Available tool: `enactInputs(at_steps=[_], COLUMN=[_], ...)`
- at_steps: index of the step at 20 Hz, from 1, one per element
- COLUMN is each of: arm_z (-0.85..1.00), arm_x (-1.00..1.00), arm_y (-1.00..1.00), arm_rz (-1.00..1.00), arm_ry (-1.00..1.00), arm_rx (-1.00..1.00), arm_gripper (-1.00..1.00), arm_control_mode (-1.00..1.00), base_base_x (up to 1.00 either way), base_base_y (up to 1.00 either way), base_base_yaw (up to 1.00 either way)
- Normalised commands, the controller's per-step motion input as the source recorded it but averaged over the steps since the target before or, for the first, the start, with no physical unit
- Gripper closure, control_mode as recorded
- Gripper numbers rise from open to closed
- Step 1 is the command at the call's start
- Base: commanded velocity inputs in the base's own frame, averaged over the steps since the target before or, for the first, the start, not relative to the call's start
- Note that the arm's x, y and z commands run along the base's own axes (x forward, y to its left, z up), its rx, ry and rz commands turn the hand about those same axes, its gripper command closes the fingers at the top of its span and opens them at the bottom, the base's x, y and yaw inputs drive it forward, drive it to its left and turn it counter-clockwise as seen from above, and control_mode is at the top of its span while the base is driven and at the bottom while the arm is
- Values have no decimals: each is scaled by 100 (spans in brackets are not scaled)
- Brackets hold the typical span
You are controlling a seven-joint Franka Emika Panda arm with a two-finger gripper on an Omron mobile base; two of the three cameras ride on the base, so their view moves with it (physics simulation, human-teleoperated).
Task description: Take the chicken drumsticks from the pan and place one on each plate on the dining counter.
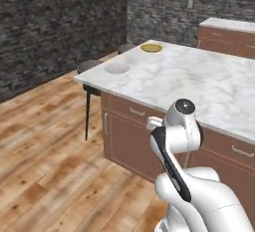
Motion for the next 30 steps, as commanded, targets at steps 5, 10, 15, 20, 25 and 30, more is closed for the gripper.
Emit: enactInputs(at_steps=[5,10,15,20,25,30], arm_z=[0,0,0,0,0,0], arm_x=[0,0,0,0,0,0], arm_y=[0,0,0,0,0,0], arm_rz=[0,0,0,0,0,0], arm_ry=[0,0,0,0,0,0], arm_rx=[0,0,0,0,0,0], arm_gripper=[100,100,100,100,100,100], arm_control_mode=[100,100,100,100,100,100], base_base_x=[100,100,100,100,98,92], base_base_y=[100,100,100,100,100,98], base_base_yaw=[-47,-45,-43,-41,-40,-36])
